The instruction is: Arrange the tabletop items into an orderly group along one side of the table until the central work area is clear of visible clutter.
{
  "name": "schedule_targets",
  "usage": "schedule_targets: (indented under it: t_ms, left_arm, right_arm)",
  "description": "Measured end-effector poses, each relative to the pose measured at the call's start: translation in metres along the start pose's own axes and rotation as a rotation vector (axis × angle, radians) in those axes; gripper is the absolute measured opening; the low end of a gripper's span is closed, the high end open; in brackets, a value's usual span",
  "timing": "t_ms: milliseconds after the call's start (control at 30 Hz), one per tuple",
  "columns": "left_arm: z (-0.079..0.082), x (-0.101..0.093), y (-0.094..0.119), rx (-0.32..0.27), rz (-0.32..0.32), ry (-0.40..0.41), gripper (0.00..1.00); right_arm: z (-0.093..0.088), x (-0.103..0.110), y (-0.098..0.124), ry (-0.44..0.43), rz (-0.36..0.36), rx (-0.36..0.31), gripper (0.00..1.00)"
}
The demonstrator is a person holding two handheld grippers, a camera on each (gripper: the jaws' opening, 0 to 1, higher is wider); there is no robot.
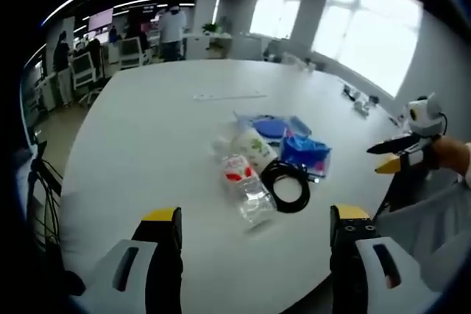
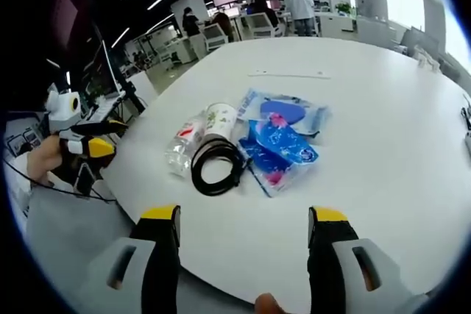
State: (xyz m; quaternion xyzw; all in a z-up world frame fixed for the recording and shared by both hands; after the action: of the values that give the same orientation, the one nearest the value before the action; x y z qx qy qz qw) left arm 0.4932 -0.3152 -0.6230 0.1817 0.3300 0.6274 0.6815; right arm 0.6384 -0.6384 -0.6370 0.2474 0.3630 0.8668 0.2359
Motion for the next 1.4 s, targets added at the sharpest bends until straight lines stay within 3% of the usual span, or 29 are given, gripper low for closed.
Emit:
schedule_targets:
  t_ms: [1400]
  left_arm:
    - [0.006, 0.008, -0.022, 0.068, -0.004, 0.006, 0.78]
  right_arm:
    - [0.012, 0.007, -0.032, 0.015, 0.043, 0.033, 0.65]
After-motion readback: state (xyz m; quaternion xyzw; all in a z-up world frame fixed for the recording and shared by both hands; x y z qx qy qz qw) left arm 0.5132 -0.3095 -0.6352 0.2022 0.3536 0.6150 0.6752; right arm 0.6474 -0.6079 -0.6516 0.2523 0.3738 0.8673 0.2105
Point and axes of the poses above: the point that each gripper's makers call its tool centre point, and the gripper's own axes: y roughly backward along the fingers, x roughly to its left, z roughly out of its top, the point moved 9 cm from there along y, roughly backward along the fingers, and after that the axes turned 3 degrees about x, right-handed, at the moved point
